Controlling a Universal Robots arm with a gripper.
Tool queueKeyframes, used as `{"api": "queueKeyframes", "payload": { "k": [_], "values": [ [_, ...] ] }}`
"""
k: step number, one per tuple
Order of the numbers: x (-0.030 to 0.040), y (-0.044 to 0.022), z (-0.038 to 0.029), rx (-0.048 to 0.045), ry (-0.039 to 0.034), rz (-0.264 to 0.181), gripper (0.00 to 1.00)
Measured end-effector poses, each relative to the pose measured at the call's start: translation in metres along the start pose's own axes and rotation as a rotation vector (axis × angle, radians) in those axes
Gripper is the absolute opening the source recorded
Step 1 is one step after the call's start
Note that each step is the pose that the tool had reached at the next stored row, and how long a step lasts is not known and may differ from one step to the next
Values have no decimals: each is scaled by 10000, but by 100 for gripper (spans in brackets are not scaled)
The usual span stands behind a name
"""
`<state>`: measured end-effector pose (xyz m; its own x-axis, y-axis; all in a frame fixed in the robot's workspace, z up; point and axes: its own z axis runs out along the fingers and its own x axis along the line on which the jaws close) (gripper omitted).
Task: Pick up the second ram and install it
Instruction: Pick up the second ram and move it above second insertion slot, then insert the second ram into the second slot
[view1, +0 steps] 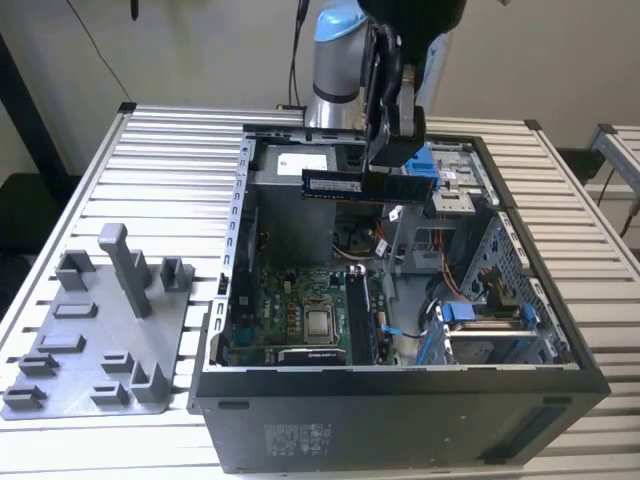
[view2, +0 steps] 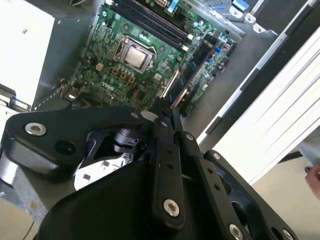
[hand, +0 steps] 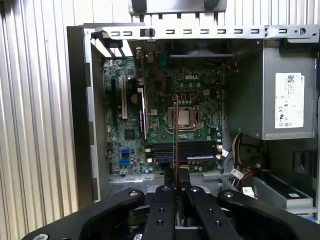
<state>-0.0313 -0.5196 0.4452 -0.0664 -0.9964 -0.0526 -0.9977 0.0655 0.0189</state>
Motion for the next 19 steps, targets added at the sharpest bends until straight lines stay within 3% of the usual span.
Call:
{"api": "queueKeyframes", "payload": {
  "k": [5,10,19],
  "values": [
    [-5,-107,20,4,-46,110,14],
    [-16,-281,51,4,-45,125,14],
    [-17,-304,55,4,-46,127,14]
  ]
}}
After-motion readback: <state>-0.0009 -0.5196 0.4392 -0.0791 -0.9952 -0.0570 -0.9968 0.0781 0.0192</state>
